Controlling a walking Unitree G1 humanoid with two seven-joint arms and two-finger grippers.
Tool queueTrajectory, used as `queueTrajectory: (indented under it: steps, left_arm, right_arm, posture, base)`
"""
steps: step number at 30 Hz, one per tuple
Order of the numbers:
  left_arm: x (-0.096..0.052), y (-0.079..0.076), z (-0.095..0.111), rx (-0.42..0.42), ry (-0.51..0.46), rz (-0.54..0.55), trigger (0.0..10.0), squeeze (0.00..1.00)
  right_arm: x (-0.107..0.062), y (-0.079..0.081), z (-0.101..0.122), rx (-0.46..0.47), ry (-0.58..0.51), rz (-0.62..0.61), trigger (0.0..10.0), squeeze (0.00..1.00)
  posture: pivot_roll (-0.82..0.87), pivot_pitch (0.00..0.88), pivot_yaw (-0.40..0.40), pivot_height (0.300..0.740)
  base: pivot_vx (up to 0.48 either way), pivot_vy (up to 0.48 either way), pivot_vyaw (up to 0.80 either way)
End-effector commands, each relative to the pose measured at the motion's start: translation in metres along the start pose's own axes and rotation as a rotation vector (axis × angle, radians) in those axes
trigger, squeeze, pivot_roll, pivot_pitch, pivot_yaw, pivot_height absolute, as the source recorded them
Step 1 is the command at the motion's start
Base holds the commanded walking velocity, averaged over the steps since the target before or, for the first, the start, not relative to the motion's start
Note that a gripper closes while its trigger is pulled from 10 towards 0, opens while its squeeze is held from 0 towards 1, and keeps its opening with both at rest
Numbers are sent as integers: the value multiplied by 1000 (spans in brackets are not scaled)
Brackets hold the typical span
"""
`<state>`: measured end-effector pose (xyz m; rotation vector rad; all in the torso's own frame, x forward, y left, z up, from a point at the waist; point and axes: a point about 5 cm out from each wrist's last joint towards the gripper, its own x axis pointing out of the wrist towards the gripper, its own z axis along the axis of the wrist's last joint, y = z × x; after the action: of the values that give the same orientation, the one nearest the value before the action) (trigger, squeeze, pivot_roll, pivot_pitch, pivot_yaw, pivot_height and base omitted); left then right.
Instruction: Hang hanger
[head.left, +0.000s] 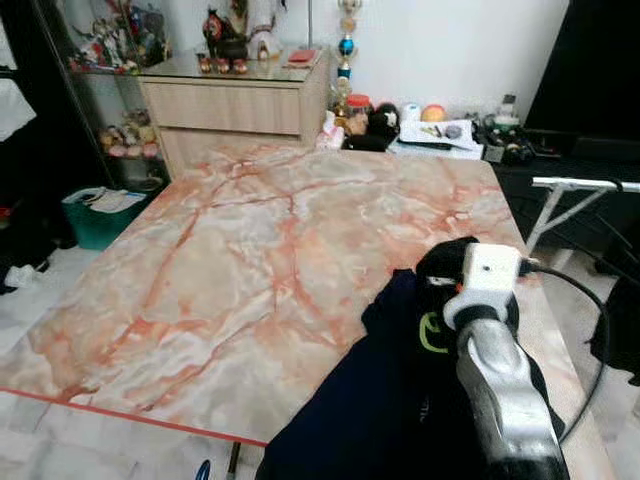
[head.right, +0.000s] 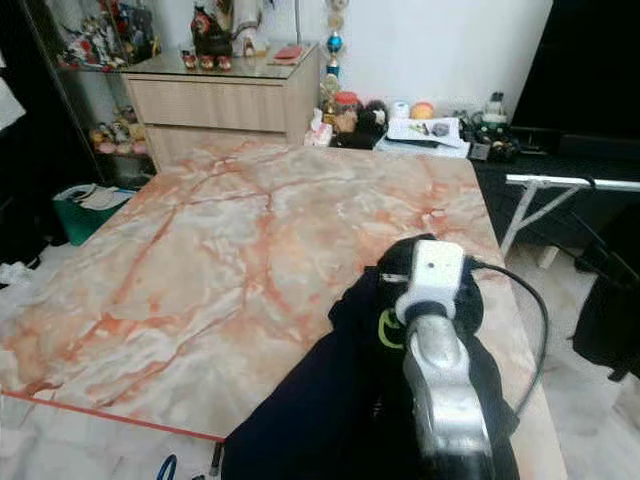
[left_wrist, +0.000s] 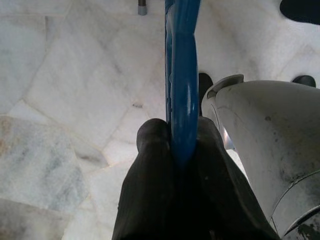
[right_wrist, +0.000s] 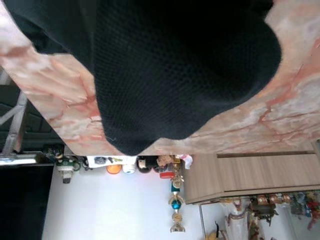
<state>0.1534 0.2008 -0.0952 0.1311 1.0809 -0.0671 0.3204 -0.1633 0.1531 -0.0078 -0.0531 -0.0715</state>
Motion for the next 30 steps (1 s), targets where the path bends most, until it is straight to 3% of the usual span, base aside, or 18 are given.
queueTrajectory:
  steps: [1, 9, 17, 18, 19, 20, 30]
  left_arm:
    - [-1, -8, -12, 19, 44, -26, 10000, 0]
    - [-1, -8, -12, 23, 47, -33, 10000, 0]
    - [-1, -8, -12, 22, 48, -32, 10000, 0]
    - [-1, -8, -12, 23, 48, -31, 10000, 0]
    - [-1, -8, -12, 23, 48, -29, 10000, 0]
    - [-1, -7, -12, 23, 48, -29, 10000, 0]
    - [-1, -7, -12, 22, 48, -24, 10000, 0]
  right_arm:
    - [-6, -2, 4, -19, -9, -8, 10000, 1000]
    - [-40, -27, -11, -29, 102, -135, 10000, 1000]
    - [-55, -21, -9, -15, 73, -103, 10000, 992]
    - [-56, -20, -10, -16, 76, -99, 10000, 451]
    - [-58, -17, -11, -11, 83, -96, 10000, 43]
    - [-59, -16, -11, -7, 84, -94, 10000, 0]
    - [-66, -13, -11, -10, 87, -88, 10000, 0]
  posture:
    - [86, 17, 18, 740]
    - [83, 14, 13, 740]
    - [81, 22, 11, 740]
    - [81, 22, 11, 740]
    - [81, 22, 11, 740]
    - [81, 22, 11, 740]
    - [89, 32, 10, 740]
  base:
    - [0, 0, 0]
    - [0, 0, 0]
    - [0, 0, 0]
    - [0, 0, 0]
    - [0, 0, 0]
    - [0, 0, 0]
    - [0, 0, 0]
